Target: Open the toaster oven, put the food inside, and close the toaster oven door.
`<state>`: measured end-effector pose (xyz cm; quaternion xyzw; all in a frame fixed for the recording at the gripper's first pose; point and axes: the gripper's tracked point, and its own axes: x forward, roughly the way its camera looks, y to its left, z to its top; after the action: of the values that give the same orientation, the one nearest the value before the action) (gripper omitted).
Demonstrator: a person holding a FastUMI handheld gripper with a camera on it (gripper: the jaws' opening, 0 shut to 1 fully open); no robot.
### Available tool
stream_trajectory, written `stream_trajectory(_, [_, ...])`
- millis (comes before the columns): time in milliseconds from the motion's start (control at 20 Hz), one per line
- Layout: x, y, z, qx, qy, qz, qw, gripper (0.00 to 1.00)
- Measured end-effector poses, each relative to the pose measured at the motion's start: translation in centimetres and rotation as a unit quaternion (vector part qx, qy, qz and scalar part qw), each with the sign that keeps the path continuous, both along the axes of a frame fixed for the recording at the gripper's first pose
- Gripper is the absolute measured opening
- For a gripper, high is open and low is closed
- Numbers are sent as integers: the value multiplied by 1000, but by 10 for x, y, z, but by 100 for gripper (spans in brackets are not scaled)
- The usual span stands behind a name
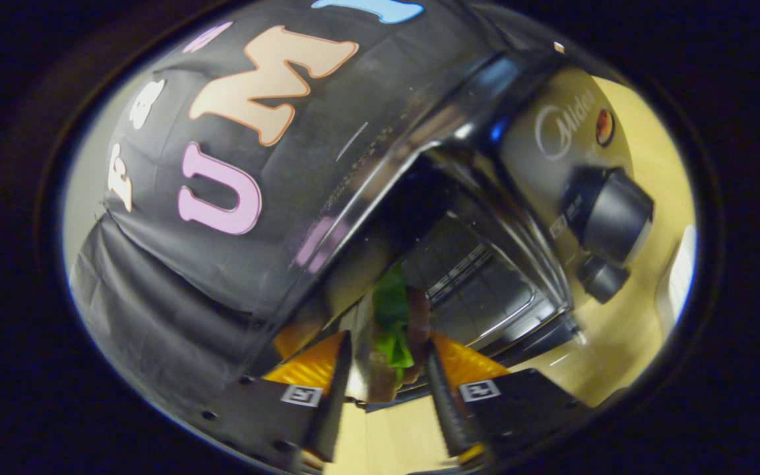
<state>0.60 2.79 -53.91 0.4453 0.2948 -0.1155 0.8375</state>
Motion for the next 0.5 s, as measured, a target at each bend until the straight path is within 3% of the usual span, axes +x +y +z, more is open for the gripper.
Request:
stream_trajectory(150, [-5,-14,6,-64,0,6,998,92])
stream_trajectory(350, [-13,-38,12,-170,16,22,985,99])
stream_trajectory(500, [-21,-34,18,-201,22,50,978,97])
